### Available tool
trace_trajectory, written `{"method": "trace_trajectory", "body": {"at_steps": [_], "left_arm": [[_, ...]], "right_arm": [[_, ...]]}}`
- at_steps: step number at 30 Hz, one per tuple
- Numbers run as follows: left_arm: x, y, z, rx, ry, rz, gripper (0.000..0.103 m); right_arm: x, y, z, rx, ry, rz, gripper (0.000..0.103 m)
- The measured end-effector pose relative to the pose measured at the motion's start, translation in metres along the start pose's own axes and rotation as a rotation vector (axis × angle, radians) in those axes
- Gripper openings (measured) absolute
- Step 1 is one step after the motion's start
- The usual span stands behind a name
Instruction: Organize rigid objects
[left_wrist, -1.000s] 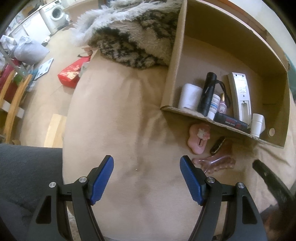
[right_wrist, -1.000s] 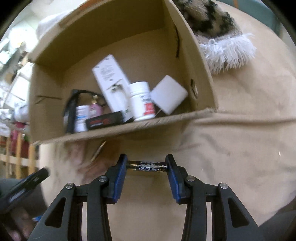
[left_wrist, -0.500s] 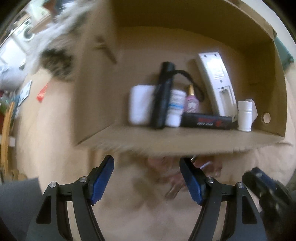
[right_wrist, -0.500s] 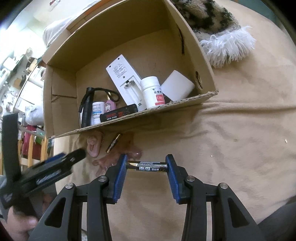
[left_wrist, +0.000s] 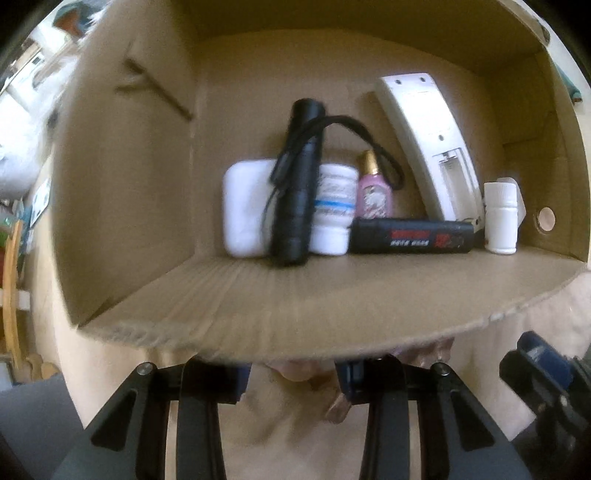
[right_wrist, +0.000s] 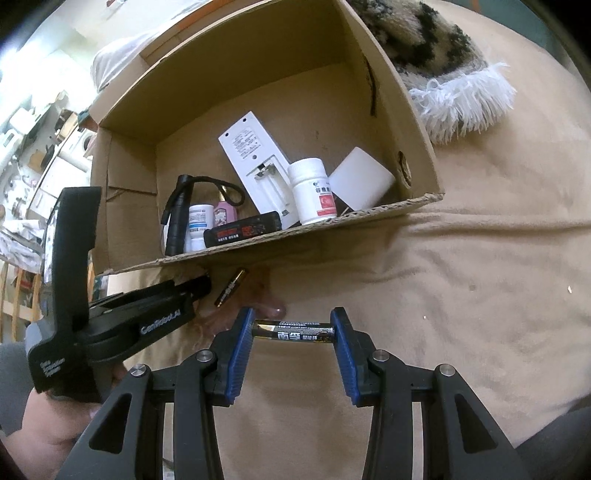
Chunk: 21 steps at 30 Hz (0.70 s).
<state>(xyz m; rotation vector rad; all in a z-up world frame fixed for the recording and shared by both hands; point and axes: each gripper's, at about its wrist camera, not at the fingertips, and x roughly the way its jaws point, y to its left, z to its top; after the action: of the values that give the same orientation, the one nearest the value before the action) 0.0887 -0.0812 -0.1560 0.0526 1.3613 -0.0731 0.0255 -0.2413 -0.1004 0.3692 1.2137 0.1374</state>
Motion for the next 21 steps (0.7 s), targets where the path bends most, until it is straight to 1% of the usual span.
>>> {"method": "trace_trajectory", "body": {"at_steps": [5, 9, 12, 16, 18, 21], "left_arm": [[-0.009, 0.013, -0.013, -0.055, 0.015, 0.009, 0.034], [-0.023, 0.019, -0.025, -0.056, 0.005, 0.033, 0.034], [-0.04, 0.023, -0.039, -0.063, -0.018, 0.015, 0.034], [-0.065, 0.035, -0.054, -0.081, -0.055, -0.004, 0.034], [-0.081, 0.042, -0.057, -0.092, -0.089, -0.004, 0.034], [-0.112, 0.055, -0.07, -0.114, -0.147, -0.007, 0.034]], "right_arm": [[0.001, 0.005, 0.0, -0.016, -0.012, -0.013, 0.044], [-0.003, 0.013, 0.0, -0.054, -0.035, -0.023, 0.044], [-0.005, 0.019, 0.0, -0.077, -0.036, -0.018, 0.044], [-0.016, 0.027, -0.001, -0.116, -0.075, -0.031, 0.044], [-0.023, 0.03, -0.001, -0.133, -0.1, -0.023, 0.044], [-0.036, 0.037, -0.001, -0.168, -0.146, -0.02, 0.044]]}}
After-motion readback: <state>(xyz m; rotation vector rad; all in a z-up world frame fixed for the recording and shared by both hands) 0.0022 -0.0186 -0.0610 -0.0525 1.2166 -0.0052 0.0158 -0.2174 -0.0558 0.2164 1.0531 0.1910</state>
